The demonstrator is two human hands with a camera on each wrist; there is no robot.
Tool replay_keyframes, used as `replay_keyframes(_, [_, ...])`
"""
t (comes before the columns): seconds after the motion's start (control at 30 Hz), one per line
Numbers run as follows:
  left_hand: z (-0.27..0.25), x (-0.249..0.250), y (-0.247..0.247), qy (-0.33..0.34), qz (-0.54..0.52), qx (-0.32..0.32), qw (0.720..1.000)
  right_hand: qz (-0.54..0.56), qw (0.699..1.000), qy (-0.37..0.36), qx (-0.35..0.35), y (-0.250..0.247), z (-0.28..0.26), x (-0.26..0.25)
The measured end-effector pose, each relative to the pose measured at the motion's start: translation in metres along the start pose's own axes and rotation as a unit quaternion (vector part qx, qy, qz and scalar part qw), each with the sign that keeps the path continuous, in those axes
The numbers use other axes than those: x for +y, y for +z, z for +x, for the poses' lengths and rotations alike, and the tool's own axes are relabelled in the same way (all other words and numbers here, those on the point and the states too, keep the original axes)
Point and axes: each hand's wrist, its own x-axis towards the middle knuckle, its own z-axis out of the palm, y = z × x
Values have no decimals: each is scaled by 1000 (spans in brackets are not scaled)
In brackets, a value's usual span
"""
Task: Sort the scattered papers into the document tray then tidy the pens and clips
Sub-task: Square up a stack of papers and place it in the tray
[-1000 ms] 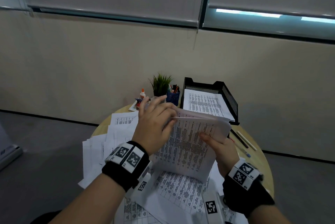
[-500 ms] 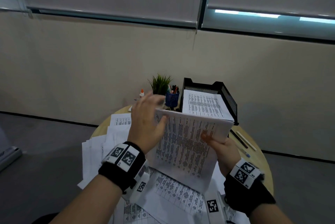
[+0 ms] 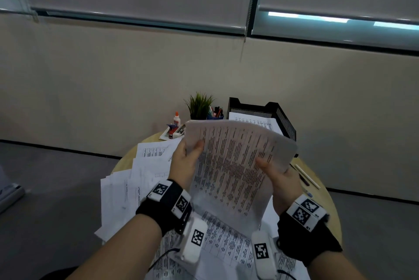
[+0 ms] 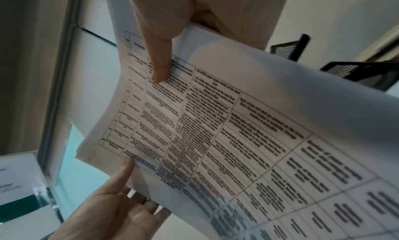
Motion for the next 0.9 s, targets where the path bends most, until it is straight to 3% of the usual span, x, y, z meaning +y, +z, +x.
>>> replay_keyframes(0.2, [-14, 9, 6, 46, -26, 6, 999, -30, 998, -57, -3, -3, -8, -12])
replay_keyframes(0.4, [-30, -27, -5, -41, -23, 5, 999, -151, 988, 13, 3, -17, -11, 21])
replay_keyframes(0.7, [-19, -27, -9, -18, -28, -29, 999, -96, 994, 17, 47, -7, -3, 8])
replay_keyframes(0.9, [-22, -77, -23, -107, 106, -49, 987, -166, 978, 103, 71, -18, -11, 48])
